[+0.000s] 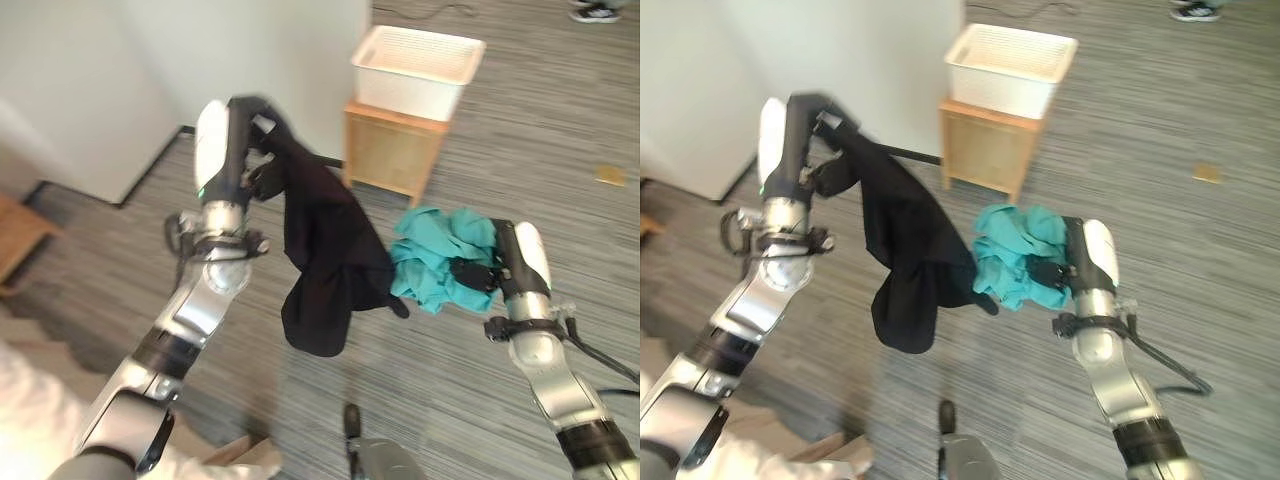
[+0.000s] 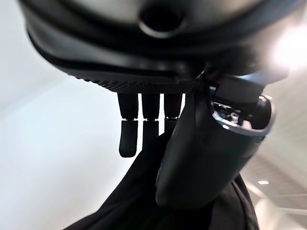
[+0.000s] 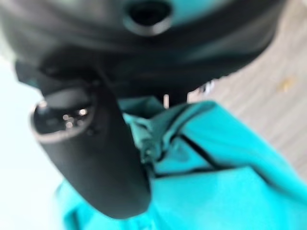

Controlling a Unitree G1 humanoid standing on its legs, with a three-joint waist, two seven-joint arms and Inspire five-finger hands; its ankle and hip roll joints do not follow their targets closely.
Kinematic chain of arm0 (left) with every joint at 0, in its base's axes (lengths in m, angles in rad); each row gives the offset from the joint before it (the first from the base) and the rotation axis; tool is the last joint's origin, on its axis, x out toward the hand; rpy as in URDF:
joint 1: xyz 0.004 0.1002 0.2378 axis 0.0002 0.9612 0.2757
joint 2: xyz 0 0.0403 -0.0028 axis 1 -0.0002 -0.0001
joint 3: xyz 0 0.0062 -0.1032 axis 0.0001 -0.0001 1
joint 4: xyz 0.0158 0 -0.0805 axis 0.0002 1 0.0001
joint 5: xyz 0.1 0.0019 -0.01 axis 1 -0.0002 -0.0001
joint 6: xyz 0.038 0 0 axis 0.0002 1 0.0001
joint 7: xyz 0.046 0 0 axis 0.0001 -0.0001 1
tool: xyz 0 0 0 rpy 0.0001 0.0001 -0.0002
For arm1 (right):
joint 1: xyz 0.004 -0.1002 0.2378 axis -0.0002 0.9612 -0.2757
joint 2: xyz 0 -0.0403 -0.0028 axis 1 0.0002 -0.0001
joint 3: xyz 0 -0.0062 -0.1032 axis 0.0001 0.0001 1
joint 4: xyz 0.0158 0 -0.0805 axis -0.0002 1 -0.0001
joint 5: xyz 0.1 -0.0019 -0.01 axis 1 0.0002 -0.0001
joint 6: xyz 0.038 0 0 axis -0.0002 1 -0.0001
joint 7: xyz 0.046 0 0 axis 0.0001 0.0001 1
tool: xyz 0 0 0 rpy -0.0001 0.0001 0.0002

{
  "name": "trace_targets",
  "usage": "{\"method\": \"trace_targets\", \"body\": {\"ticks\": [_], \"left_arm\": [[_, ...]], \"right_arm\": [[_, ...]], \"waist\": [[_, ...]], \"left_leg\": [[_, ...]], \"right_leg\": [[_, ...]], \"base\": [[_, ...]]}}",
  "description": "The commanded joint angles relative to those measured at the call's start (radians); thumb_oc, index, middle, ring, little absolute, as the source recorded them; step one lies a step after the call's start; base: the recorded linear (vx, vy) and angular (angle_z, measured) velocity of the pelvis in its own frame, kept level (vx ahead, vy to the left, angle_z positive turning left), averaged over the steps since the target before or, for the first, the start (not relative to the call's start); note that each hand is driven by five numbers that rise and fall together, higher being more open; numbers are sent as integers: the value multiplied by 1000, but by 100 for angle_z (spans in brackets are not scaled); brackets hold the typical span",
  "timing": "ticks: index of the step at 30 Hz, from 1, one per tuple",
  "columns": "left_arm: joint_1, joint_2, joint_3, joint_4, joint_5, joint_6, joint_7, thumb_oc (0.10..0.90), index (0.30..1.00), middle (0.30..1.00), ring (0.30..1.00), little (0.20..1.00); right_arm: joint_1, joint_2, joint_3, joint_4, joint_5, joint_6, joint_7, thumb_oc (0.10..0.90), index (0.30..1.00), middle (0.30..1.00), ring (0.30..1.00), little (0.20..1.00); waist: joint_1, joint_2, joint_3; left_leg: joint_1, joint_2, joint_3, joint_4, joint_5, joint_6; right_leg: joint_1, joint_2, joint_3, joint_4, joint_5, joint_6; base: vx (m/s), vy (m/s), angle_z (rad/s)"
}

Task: Pick up bed clothes into laundry basket.

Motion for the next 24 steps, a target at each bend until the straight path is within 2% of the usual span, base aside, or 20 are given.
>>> {"method": "trace_targets", "body": {"ticks": [1,2,3,4,5,6,7,9,10,11,13,15,16,17,18,19,20,21,23,24], "left_arm": [[-130,6,34,-9,83,-44,61,400,300,300,300,300],[-103,-31,25,26,85,-34,60,400,300,300,300,300],[-92,-46,20,41,83,-35,57,400,300,300,300,300],[-80,-61,19,52,81,-39,53,400,300,300,300,300],[-54,-71,19,50,81,-42,45,400,300,300,300,300],[-16,-82,24,42,86,-45,33,400,300,300,300,300],[27,-100,16,33,89,-52,8,400,300,300,300,300],[43,-130,-2,20,87,-56,-11,400,300,300,300,300],[48,-143,-13,16,84,-57,-18,400,300,300,300,300],[59,-155,-24,25,81,-57,-21,400,300,300,300,300],[86,-154,-23,11,75,-58,-29,400,300,300,300,300],[112,-142,-21,0,69,-59,-43,400,300,300,300,300],[112,-144,-22,-1,69,-59,-43,400,300,300,300,300],[113,-133,-21,1,70,-50,-46,400,300,300,300,300],[113,-123,-26,3,70,-48,-45,400,300,300,300,300],[113,-109,-20,1,75,-47,-42,400,300,300,300,300],[113,-97,-14,2,82,-43,-40,400,300,300,300,300],[112,-87,-8,2,89,-43,-38,400,300,300,300,300],[123,-81,-12,-1,99,-49,-39,400,300,300,300,300],[129,-80,-11,-1,98,-54,-40,400,300,300,300,300]], "right_arm": [[-167,-112,34,-195,-36,-110,-60,400,300,300,300,300],[-178,-116,46,-206,-44,-96,-51,400,300,300,300,300],[-178,-126,39,-211,-48,-96,-54,400,300,300,300,300],[-171,-136,25,-221,-55,-98,-63,400,300,300,300,300],[-157,-144,10,-234,-63,-107,-69,400,300,300,300,300],[-140,-151,-1,-240,-70,-117,-76,400,300,300,300,300],[-110,-164,-20,-249,-84,-119,-75,400,300,300,300,300],[-83,-167,-51,-260,-100,-112,-78,400,300,300,300,300],[-82,-159,-59,-260,-109,-100,-73,400,300,300,300,300],[-70,-150,-64,-258,-129,-92,-75,400,300,300,300,300],[-34,-143,-83,-272,-167,-86,-70,400,300,300,300,300],[-2,-128,-106,-285,-191,-81,-71,400,300,300,300,300],[-1,-130,-107,-286,-192,-80,-71,400,300,300,300,300],[-42,-139,-104,-295,-220,-72,-81,400,300,300,300,300],[-69,-148,-104,-304,-226,-70,-88,400,300,300,300,300],[-97,-159,-104,-316,-237,-72,-99,400,300,300,300,300],[-128,-172,-109,-330,-243,-70,-106,400,300,300,300,300],[-171,-199,-108,-343,-247,-72,-113,400,300,300,300,300],[-223,-250,-120,-356,-243,-71,-125,400,300,300,300,300],[-265,-286,-115,-355,-232,-68,-132,400,300,300,300,300]], "waist": [[68,8,-96],[96,-4,-64],[106,-4,-55],[113,9,-51],[124,25,-60],[140,48,-66],[155,89,-79],[167,112,-82],[168,126,-97],[165,137,-112],[166,130,-136],[165,107,-147],[165,102,-151],[158,107,-135],[152,123,-123],[147,142,-110],[145,155,-103],[136,153,-101],[133,147,-100],[126,130,-99]], "left_leg": [[-213,-105,65,159,-80,69],[-339,-187,76,223,-145,82],[-394,-207,90,206,-166,83],[-418,-222,106,102,-175,88],[-398,-244,122,-52,-151,97],[-365,-257,139,-257,-118,98],[-350,-280,193,-502,-66,95],[-339,-292,253,-611,-15,93],[-327,-286,271,-669,-18,104],[-266,-293,260,-713,-13,129],[-231,-288,236,-724,-11,138],[-191,-281,236,-733,-26,141],[-189,-289,235,-732,-39,142],[-136,-267,238,-737,-63,147],[-99,-242,228,-737,-77,153],[-76,-213,221,-737,-86,154],[-55,-189,216,-737,-97,154],[-39,-184,207,-737,-112,151],[-18,-173,199,-737,-124,147],[2,-179,180,-737,-144,141]], "right_leg": [[126,-139,157,-176,-10,234],[168,-124,201,-174,-21,224],[184,-120,213,-175,-30,222],[200,-101,222,-176,-41,222],[207,-77,240,-180,-49,222],[225,-42,252,-182,-69,220],[268,20,261,-183,-112,210],[328,45,267,-183,-153,197],[375,42,276,-183,-183,197],[392,31,275,-172,-195,203],[396,1,264,-90,-197,222],[351,-29,244,70,-105,278],[352,-36,242,73,-116,277],[258,-53,221,300,43,347],[199,-50,197,407,79,351],[130,-45,169,504,60,340],[65,-62,132,558,30,323],[16,-102,86,573,-16,306],[-36,-106,51,509,-39,293],[-43,-88,45,435,-90,284]], "base": [[242,-308,-177],[229,-189,-170],[299,-139,-143],[319,-49,-112],[419,-17,-57],[620,-40,-42],[595,-57,-37],[583,-24,-36],[662,124,-36],[720,187,-45],[503,112,-40],[316,-5,5],[351,-15,-43],[349,30,-79],[402,65,-74],[305,91,-6],[316,27,13],[297,-13,10],[292,-84,10],[300,-169,6]]}}
